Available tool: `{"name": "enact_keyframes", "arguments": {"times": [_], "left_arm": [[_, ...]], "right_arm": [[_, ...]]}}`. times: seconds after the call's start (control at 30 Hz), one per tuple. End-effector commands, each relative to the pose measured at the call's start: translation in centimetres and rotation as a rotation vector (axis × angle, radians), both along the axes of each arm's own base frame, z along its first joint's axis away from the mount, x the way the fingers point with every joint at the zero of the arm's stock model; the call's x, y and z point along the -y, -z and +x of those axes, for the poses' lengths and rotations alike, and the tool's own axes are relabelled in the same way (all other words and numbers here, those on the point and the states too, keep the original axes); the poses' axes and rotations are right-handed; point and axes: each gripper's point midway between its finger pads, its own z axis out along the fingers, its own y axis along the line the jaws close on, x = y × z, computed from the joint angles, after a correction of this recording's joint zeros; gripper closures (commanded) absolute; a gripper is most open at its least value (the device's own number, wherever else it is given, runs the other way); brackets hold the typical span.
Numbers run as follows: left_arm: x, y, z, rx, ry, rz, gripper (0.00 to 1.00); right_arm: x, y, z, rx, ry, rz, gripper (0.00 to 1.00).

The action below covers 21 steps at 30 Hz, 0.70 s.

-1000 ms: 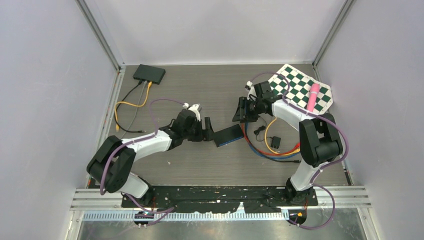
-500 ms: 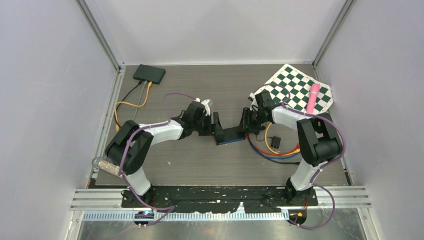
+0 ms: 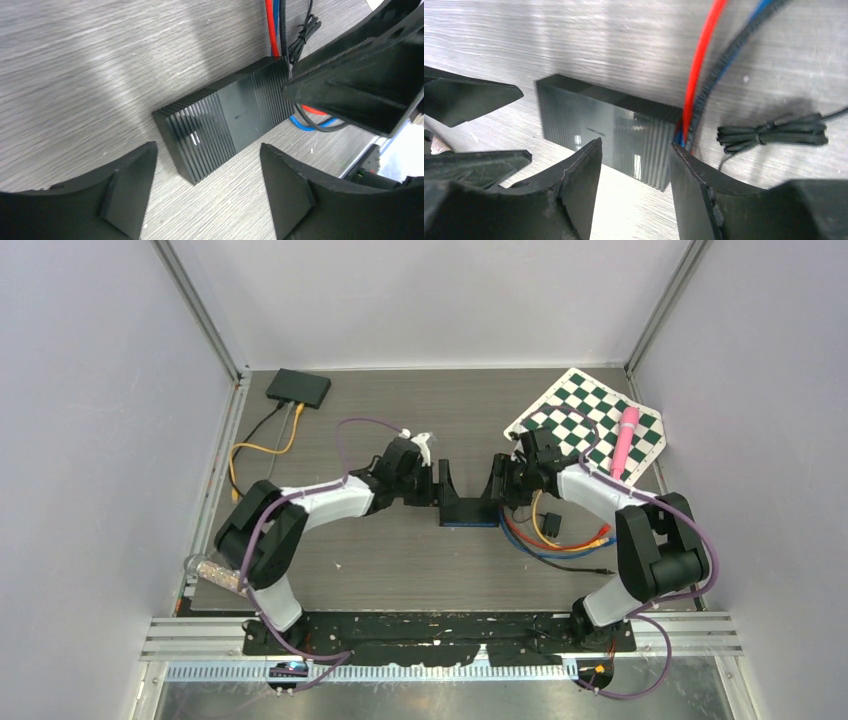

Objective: Pull the plug from the switch port
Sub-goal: Move the switch port to the center of the board.

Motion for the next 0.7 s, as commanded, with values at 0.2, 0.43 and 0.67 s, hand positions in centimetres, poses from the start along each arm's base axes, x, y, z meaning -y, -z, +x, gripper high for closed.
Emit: {"name": "enact_keyframes", "arguments": {"times": [0.2,0.43,0.67], "left_arm": [[-13.3,-6.8,4.0,0.296,-0.282,0.447,0.00],[-27.6,-8.7,4.9,0.207,-0.692,0.664,0.00],[-36.8,-8.3,5.9,0.111,-0.882,0.590,0.00]], "right_arm": [[-3.5,-9.6,2.6,0.228,-0.193,0.175,0.34],[-3.5,-9.7,2.7,0.229,-0.192,0.179,0.34],[-3.8,-8.7,2.5,0.187,-0.198,0.187,0.34]]}}
